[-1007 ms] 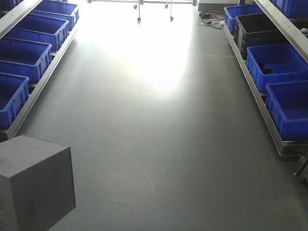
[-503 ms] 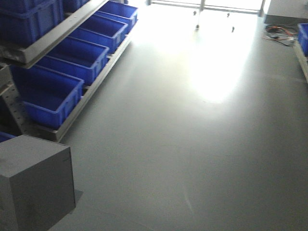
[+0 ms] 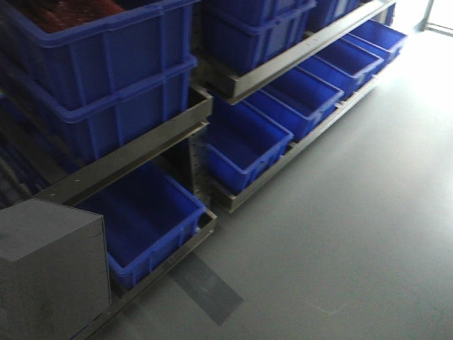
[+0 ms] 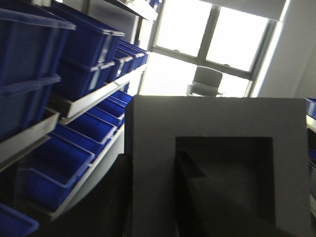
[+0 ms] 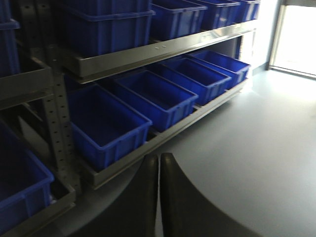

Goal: Sort gray base to blue bin
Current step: 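Turn the base toward the shelf and stop over the empty blue bin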

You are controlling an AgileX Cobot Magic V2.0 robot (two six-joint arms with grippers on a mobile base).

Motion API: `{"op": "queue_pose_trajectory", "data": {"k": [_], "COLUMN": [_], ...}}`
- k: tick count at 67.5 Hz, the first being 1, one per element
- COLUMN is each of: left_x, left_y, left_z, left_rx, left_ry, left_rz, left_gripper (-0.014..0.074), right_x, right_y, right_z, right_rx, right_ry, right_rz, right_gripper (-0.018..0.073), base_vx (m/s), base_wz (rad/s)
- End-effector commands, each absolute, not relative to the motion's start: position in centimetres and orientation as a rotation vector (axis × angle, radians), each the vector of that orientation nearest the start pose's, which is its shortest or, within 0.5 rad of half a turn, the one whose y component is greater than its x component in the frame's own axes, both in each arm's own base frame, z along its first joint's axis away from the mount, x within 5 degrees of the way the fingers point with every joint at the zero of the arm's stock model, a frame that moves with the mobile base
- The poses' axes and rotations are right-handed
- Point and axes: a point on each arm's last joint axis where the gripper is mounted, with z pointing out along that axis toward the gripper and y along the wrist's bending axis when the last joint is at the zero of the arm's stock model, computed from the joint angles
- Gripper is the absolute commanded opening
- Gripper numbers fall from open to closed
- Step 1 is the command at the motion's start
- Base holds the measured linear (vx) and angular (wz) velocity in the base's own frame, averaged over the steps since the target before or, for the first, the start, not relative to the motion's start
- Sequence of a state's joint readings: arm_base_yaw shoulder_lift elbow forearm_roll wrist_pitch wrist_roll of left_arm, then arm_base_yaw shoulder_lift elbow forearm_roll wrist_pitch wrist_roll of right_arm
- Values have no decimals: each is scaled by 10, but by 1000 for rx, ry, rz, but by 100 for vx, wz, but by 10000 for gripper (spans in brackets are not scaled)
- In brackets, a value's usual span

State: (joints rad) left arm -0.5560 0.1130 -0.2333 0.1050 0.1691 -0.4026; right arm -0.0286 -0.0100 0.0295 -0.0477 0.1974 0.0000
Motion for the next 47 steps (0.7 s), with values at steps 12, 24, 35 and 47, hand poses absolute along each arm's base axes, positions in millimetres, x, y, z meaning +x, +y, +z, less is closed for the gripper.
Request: {"op": "queue_pose_trajectory", "data": {"k": [12, 24, 35, 47], "left_x": [46, 46, 46, 46], "left_y": [-28, -28, -28, -28], "left_z": [289, 289, 289, 289], "left_rx": [177, 177, 177, 177], "left_ry": [1435, 1435, 1435, 1435], "left_rz": [-708, -708, -708, -708], "left_gripper": [-7, -7, -7, -7], "right_x": [56, 56, 56, 56], "right_y": [-2, -2, -2, -2], "right_z": [191, 191, 191, 191], "right_rx": [-25, -25, -25, -25], "right_ry": [1618, 1618, 1618, 1618], "right_rz": [-76, -76, -76, -76], "right_gripper": [-5, -5, -5, -5], "base_vx": [24, 21, 20, 18], "base_wz": [90, 85, 84, 72]}}
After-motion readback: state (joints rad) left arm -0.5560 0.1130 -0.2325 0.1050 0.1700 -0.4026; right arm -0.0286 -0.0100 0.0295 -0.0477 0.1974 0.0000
